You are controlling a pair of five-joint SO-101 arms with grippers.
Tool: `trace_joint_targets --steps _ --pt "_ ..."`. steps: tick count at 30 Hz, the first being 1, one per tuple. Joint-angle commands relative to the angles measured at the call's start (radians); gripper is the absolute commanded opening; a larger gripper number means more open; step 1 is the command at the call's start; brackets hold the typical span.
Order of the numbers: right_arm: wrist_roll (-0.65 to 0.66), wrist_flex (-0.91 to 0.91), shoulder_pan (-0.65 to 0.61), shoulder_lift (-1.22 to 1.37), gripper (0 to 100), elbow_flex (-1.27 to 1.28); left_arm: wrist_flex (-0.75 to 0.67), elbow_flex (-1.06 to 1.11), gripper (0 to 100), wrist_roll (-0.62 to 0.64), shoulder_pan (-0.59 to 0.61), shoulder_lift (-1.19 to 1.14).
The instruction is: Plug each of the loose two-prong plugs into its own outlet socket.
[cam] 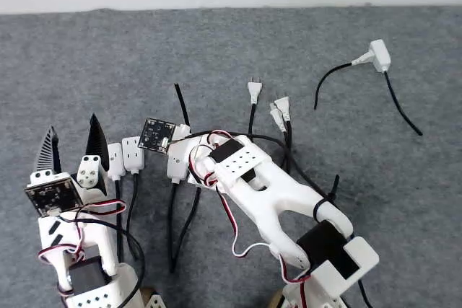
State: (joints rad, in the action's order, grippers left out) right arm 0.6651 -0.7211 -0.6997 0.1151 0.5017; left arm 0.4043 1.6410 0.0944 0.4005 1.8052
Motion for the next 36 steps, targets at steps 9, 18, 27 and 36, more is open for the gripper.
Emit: trace_joint_targets --steps 9,18,27,36 --pt "-0.104 -0.16 0.015 0.056 24.2 -0.058 -0.021 -0.01 24 0.009 -0.02 0.018" --pt "-0.103 -0.209 0.015 0.065 25.8 -0.114 -0.021 -0.008 24 0.009 -0.02 0.018" --pt "-0.095 -0.137 0.028 0.09 25.6 -0.112 -0.021 -0.008 24 0.002 -0.031 0.018" --pt "-0.04 -0.232 0.035 0.255 25.6 -0.269 -0.021 -0.007 24 -0.017 -0.04 0.018"
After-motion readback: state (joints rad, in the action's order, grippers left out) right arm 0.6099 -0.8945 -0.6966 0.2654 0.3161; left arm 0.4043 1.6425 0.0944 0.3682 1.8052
